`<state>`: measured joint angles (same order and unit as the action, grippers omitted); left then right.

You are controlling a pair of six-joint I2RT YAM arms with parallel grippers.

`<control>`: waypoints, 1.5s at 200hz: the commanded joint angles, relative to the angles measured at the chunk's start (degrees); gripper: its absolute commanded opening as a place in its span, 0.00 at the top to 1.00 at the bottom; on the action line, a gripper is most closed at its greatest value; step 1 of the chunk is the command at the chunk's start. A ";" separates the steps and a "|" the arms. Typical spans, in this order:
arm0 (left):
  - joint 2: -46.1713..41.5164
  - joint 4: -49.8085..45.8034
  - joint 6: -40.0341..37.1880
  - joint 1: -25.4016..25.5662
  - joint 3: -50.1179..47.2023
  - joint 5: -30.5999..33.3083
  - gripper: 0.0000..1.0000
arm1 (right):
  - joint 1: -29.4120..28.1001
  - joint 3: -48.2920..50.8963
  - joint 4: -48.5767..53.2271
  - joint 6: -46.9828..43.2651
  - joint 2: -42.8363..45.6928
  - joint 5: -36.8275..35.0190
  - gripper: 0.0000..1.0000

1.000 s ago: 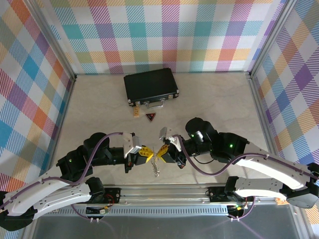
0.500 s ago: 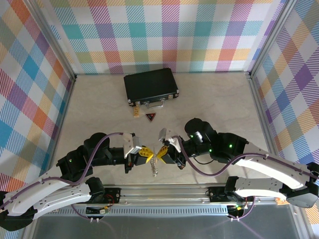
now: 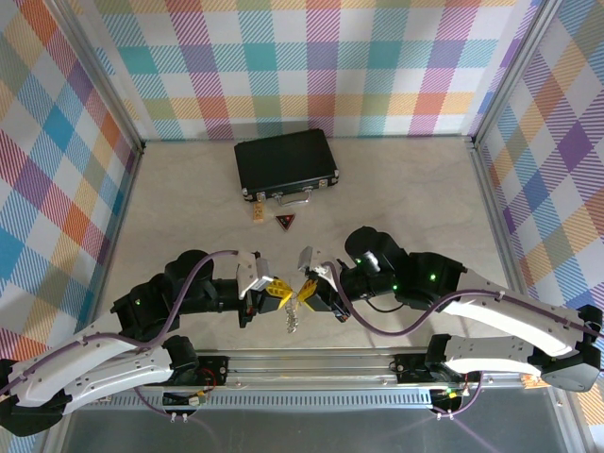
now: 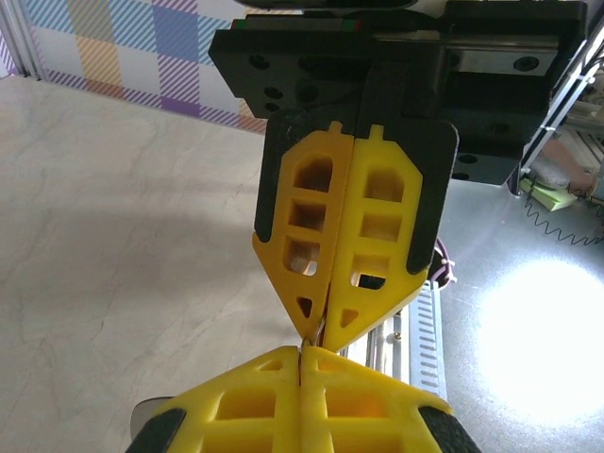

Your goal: Put the keys on the keyring

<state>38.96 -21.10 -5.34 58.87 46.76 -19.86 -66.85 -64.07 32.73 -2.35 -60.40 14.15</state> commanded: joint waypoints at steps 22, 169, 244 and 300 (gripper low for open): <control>0.59 1.23 1.29 0.62 1.84 1.31 1.00 | -2.05 -1.23 -1.44 -2.31 0.35 -2.37 1.00; 1.24 3.33 3.21 0.54 0.32 3.51 1.00 | -7.40 1.32 -3.81 -6.26 2.04 -14.80 1.00; 1.23 4.66 4.34 0.55 -0.36 5.68 1.00 | -8.83 2.46 -5.46 -7.60 2.31 -18.73 1.00; -0.25 8.95 6.08 0.54 -2.23 8.11 1.00 | -8.93 4.13 -7.36 -7.76 3.38 -20.48 1.00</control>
<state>39.75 -17.65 -0.71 58.87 45.43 -14.57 -74.85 -60.53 29.15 -9.13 -58.35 -6.96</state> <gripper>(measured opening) 0.059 0.041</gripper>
